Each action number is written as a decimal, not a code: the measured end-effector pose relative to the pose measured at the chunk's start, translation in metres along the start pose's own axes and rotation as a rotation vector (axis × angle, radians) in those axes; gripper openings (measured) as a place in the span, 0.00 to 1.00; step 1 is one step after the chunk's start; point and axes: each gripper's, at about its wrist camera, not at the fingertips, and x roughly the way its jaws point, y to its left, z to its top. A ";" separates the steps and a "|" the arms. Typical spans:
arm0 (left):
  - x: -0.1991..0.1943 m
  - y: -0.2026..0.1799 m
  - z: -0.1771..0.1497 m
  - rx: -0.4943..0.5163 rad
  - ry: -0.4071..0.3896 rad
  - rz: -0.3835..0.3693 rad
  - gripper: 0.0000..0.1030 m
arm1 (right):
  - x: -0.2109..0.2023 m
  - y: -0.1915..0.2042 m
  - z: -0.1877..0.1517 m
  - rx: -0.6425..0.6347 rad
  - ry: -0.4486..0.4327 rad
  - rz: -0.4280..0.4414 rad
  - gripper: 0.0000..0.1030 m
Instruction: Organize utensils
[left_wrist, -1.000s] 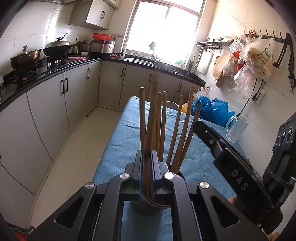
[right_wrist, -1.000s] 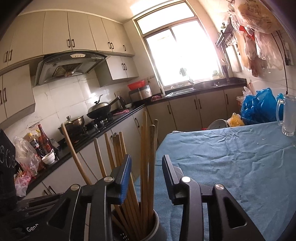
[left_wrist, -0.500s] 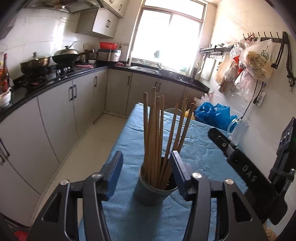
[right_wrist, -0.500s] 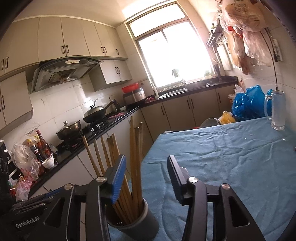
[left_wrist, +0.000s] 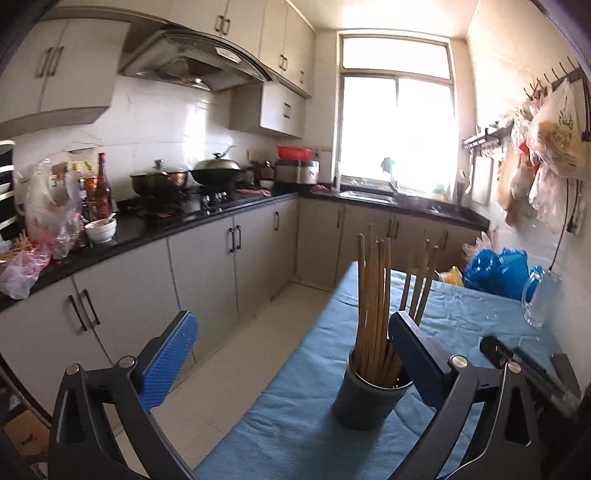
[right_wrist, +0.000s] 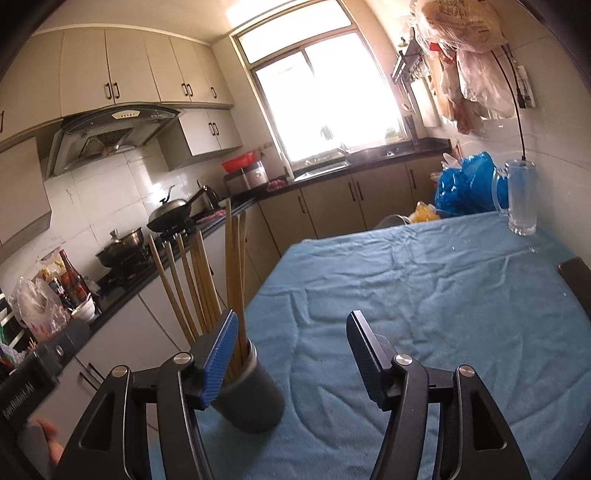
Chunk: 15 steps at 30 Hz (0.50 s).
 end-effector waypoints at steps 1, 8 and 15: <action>-0.004 0.002 -0.001 -0.016 -0.009 0.003 1.00 | -0.001 -0.001 -0.002 -0.001 0.005 -0.005 0.64; -0.015 0.001 -0.008 -0.006 -0.030 0.037 1.00 | -0.013 -0.003 -0.014 -0.034 0.010 -0.031 0.66; -0.018 -0.010 -0.023 0.037 0.034 0.019 1.00 | -0.023 0.000 -0.023 -0.073 0.009 -0.036 0.69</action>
